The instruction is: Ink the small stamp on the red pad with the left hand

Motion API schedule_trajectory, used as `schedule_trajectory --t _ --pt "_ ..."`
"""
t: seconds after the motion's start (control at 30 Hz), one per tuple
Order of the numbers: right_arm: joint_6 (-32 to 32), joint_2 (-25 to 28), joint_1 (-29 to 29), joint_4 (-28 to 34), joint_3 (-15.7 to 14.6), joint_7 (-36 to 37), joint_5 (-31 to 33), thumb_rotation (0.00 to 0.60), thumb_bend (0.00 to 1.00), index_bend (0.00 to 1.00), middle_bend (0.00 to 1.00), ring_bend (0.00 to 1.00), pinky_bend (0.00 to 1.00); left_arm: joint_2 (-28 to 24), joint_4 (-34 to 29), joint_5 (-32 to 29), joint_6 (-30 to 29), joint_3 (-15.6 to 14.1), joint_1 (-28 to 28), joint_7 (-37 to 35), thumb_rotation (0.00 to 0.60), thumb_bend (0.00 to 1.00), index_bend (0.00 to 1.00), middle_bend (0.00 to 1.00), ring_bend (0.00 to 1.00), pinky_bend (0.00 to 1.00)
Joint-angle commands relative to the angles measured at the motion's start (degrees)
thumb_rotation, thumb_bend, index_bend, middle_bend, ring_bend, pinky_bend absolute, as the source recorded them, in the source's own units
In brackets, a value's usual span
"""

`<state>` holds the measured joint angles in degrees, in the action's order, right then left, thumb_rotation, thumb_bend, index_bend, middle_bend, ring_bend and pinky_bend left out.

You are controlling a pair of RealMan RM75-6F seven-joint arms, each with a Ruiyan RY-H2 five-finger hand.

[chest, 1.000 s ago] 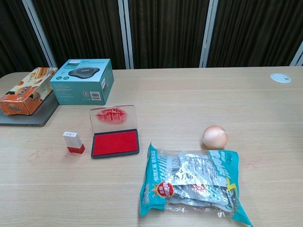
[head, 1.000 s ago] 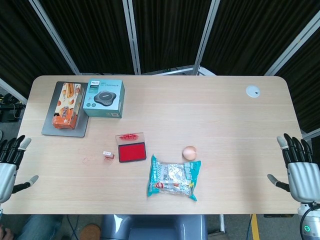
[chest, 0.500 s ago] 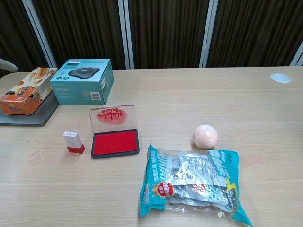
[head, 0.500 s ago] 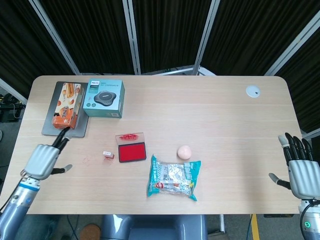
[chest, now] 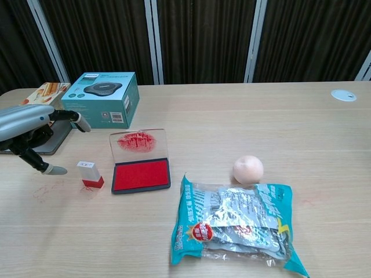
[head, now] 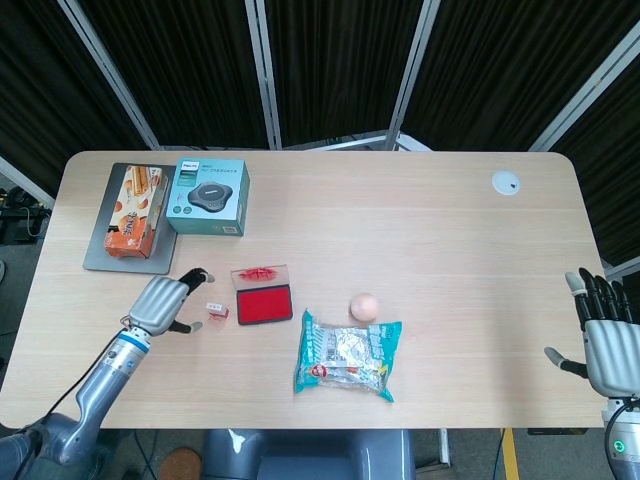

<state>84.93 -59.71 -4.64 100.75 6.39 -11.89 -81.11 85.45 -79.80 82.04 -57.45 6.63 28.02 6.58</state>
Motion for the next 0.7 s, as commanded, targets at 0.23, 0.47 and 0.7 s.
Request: schedule_trajectory --t 0.23,0.47,0.7 --pt "-0.47 -0.04 -0.23 -0.29 0.03 0.08 0.5 0.6 0.0 0.0 0.0 0.0 0.0 3.11 2.9 -1.49 0.95 -1.12 1.51 3.02 0.6 0.25 0.28 0.31 0.82 0.87" --pt "-0.81 0.06 -0.34 -0.34 0.01 0.31 0.87 0.6 0.0 0.0 0.0 0.0 0.0 4.73 4.92 -2.48 0.35 -1.49 1.85 4.74 0.6 0.26 0.33 0.37 0.82 0.87" --pt "-1.15 -0.09 -0.5 -0.58 0.01 0.29 1.25 0.6 0.0 0.0 0.0 0.0 0.0 5.94 6.36 -3.66 0.71 -1.6 2.4 5.22 0.6 0.27 0.35 0.4 0.82 0.87"
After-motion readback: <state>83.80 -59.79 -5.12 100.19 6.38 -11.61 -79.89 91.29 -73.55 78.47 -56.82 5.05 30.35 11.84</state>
